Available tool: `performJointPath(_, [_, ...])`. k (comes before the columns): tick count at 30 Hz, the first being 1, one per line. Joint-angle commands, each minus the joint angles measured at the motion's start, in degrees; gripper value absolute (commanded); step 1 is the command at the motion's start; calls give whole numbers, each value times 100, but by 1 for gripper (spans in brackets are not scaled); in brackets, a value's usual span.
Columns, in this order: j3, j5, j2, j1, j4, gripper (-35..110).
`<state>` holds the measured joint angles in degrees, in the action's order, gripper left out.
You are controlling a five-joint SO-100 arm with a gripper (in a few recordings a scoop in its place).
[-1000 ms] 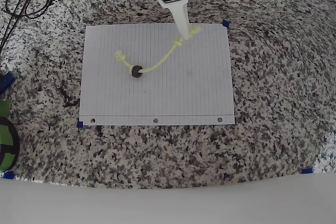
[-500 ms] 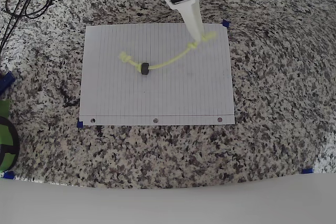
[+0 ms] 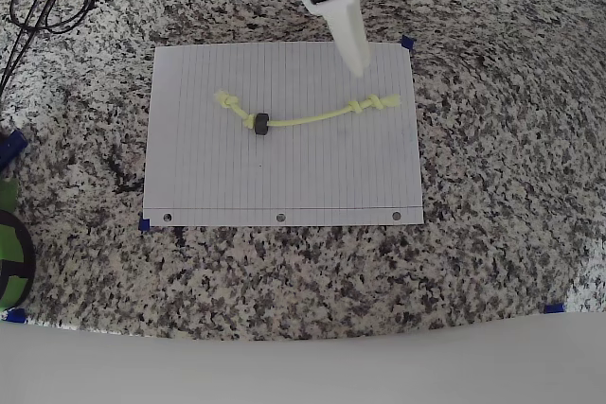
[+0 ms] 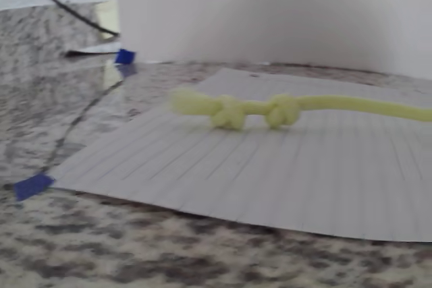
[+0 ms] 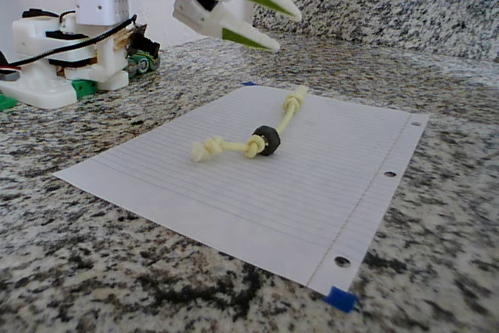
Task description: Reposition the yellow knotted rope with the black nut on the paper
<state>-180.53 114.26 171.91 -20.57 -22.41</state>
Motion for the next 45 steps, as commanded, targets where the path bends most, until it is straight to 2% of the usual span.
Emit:
performJointPath(1, [431, -686, -132, 387, -835, 59])
performJointPath(4, [1187, -1485, -826, 853, -1670, 59])
performJointPath(8, [2320, -1547, -2127, 1415, -2391, 53])
performJointPath(23, [4465, -1318, -5818, 3173, -2672, 51])
performJointPath(30, [5353, -1248, -6776, 3428, -3120, 51])
performJointPath(45, [5555, -1222, -7365, 3182, -2654, 43])
